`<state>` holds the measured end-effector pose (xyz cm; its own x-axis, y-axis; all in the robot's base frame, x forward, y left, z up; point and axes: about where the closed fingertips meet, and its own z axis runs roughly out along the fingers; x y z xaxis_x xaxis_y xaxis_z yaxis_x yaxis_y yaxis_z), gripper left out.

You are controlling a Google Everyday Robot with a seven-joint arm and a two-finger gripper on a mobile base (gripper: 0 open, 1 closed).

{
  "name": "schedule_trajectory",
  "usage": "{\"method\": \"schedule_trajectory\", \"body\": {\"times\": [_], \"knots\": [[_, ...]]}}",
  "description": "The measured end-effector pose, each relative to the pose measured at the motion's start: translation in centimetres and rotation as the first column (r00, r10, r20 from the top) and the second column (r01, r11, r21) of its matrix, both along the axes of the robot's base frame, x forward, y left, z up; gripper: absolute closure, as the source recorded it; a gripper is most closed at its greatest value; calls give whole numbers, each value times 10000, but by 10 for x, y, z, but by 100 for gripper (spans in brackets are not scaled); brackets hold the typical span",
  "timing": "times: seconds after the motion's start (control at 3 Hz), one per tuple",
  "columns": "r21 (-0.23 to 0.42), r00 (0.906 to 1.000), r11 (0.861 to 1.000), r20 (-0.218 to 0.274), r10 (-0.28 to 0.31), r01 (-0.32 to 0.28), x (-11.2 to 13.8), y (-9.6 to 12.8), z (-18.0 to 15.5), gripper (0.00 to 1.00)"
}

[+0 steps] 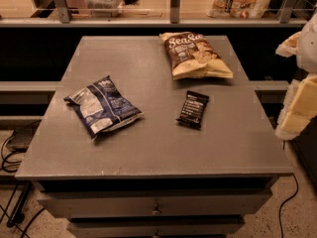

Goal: Pick rxbar chocolate

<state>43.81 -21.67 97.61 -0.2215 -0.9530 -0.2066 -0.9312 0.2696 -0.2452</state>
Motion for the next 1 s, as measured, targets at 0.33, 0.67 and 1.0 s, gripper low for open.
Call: {"method": "schedule_trajectory", "body": {"times": [0.33,0.67,1.0], "knots": [[9,10000,10000,53,-1,1,0,0,1,0],[613,9997,9978,72,248,-252,4,6,-4,0],[1680,9969,9827,-14,788,-774,12,28,-25,0]]}}
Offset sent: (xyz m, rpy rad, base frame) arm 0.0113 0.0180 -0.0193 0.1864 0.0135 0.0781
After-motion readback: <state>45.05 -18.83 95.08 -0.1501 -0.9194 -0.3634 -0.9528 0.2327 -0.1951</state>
